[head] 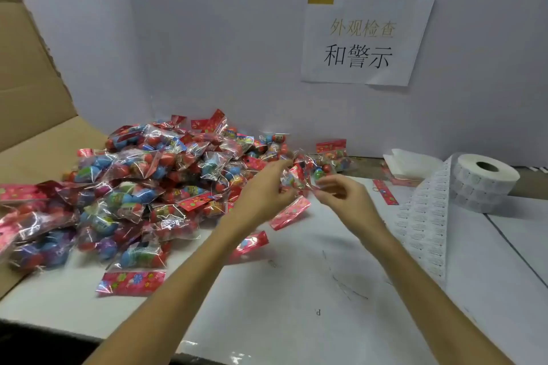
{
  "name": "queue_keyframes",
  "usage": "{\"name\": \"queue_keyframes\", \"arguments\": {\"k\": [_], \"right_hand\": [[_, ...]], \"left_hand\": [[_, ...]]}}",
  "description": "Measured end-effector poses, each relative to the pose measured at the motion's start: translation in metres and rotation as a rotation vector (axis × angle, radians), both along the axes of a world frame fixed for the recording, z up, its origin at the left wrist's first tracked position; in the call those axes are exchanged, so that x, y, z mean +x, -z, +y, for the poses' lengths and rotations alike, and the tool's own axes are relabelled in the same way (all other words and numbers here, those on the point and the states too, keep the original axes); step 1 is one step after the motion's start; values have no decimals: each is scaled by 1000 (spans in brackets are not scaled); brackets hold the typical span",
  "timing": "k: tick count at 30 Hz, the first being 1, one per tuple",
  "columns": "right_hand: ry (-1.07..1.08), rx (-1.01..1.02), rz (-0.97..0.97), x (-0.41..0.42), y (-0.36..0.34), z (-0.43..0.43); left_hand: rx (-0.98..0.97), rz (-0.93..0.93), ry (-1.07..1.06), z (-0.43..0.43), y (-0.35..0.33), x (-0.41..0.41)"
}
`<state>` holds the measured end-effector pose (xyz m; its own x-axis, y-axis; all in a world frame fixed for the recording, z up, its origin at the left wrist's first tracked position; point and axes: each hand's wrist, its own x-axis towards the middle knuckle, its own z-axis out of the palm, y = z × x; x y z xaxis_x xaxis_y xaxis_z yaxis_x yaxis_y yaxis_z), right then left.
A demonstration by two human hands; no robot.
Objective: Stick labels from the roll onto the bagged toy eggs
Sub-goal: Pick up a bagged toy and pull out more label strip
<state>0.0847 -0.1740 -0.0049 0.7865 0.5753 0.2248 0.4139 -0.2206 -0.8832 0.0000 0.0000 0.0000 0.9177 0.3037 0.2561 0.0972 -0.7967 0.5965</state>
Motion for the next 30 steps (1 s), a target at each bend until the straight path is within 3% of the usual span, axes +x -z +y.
{"name": "queue_keyframes", "arguments": {"k": [3, 6, 10, 14, 19, 21, 24, 26, 30], "right_hand": [[60, -251, -25, 15, 13, 48], [35, -403, -47, 14, 35, 73], [20, -283, -9, 24, 43, 65], [-58, -142, 233, 34, 30, 33], [-98, 100, 344, 44, 2, -26], [-72, 225, 392, 44, 0, -45], [15, 366, 502, 46, 5, -66], [67, 369, 535, 49, 12, -74], [88, 380, 574, 44, 29, -77]], "left_hand": [[160, 103, -202, 15, 10, 33], [132, 156, -286, 26, 31, 41], [-90, 50, -239, 31, 34, 46], [-303, -85, -139, 16, 16, 50], [-722, -272, -14, -18, 4, 57], [-883, -253, 69, -31, 7, 60], [-967, -81, 159, -43, 15, 63], [-974, -4, 181, -51, 24, 64], [-1007, -50, 111, -67, 38, 65]]}}
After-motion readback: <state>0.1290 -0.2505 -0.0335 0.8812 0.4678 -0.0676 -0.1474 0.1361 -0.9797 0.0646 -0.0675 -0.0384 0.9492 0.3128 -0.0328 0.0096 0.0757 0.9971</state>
